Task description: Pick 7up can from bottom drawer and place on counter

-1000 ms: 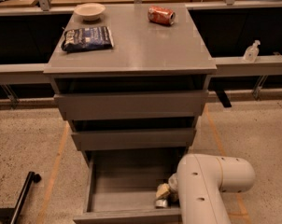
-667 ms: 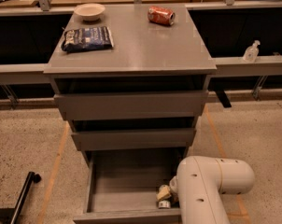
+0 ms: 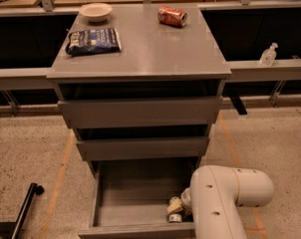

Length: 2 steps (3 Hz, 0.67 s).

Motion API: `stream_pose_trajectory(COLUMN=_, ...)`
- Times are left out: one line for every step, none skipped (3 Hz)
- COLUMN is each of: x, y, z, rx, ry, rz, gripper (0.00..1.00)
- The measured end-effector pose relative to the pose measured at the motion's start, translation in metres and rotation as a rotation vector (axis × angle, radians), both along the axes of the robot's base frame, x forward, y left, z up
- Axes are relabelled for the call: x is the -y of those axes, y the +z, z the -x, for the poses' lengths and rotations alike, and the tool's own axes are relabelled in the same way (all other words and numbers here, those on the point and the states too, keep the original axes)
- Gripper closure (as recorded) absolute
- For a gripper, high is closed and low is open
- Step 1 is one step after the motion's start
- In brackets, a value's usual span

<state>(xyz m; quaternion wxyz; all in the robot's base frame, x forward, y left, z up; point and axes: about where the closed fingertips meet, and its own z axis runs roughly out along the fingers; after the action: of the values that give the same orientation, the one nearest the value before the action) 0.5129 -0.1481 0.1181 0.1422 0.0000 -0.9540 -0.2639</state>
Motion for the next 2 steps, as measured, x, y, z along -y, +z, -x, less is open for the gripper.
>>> stream_pose_trajectory(x=-0.006, y=0.048, z=-0.007, rx=0.093, ry=0.021, rz=-0.053, gripper=1.0)
stream_pose_trajectory(x=-0.022, y=0.128, z=-0.004, rx=0.278, ry=0.088, rz=-0.167, gripper=1.0)
